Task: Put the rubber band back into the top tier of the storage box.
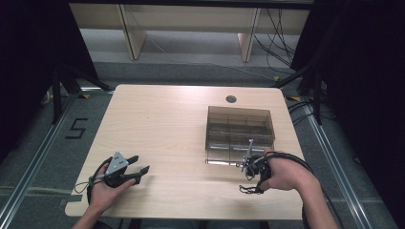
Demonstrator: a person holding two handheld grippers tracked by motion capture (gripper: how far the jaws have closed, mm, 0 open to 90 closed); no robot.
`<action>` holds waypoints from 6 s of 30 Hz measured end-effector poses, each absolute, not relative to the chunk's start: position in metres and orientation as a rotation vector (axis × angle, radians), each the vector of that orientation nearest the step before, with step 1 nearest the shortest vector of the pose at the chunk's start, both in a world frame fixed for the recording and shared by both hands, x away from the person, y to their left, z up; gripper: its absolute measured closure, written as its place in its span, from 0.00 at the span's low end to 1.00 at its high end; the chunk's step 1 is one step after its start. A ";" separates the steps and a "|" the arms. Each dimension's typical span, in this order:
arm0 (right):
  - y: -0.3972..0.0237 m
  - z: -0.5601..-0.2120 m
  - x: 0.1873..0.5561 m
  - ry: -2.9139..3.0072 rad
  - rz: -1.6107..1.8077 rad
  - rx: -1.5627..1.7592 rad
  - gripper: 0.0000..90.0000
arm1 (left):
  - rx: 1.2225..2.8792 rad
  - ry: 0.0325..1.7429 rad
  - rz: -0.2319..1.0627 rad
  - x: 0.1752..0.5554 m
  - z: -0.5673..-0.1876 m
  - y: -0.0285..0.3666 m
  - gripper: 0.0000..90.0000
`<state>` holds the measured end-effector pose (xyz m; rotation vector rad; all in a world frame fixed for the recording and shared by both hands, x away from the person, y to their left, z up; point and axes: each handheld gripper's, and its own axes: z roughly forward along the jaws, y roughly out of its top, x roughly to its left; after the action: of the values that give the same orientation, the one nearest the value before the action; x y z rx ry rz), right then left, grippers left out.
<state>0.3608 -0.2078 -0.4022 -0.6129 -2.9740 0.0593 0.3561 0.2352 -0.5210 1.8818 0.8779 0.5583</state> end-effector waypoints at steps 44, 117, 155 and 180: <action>-0.241 -0.397 0.371 -2.929 0.046 -0.691 0.98 | 1.886 0.883 0.569 0.357 -0.521 0.235 0.42; -0.262 -0.351 0.389 -2.960 0.023 -0.821 0.99 | 1.878 0.884 0.568 0.357 -0.521 0.236 0.42; -0.260 -0.344 0.414 -2.976 -0.036 -0.833 0.98 | 1.878 0.883 0.565 0.357 -0.521 0.236 0.42; -0.263 -0.350 0.433 -2.979 -0.040 -0.868 0.98 | 1.874 0.881 0.564 0.356 -0.521 0.237 0.42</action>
<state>0.4328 -0.2628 -0.3504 -0.8679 -2.9794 -0.0402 0.3564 0.2366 -0.5208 1.8739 0.8810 0.5638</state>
